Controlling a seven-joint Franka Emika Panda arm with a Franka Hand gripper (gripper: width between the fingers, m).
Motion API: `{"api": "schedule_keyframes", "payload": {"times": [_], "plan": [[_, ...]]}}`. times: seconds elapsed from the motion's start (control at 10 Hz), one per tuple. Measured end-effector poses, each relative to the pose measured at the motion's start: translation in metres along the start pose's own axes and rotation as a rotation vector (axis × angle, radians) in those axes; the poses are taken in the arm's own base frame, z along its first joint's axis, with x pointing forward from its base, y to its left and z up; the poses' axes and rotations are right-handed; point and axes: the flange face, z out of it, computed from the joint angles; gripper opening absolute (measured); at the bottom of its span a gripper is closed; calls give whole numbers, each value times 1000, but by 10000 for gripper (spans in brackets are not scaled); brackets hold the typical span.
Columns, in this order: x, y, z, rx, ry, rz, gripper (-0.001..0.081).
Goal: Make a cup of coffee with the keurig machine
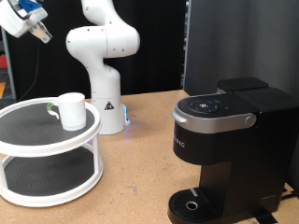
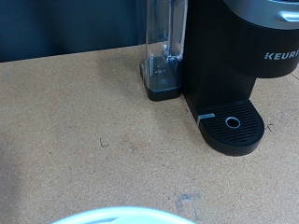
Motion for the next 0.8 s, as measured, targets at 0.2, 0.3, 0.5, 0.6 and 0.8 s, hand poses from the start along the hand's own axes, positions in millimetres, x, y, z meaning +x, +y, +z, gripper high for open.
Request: {"api": "schedule_keyframes", "payload": {"times": [0.2, 0.3, 0.5, 0.6, 0.8], "plan": [[-10, -2, -7, -8, -14, -13, 7], [-11, -2, -8, -12, -15, -20, 7], [-12, -2, -4, -5, -18, -18, 7], [-13, -1, 1, -1, -19, -15, 7], [-17, 3, 13, 5, -18, -6, 7]]}}
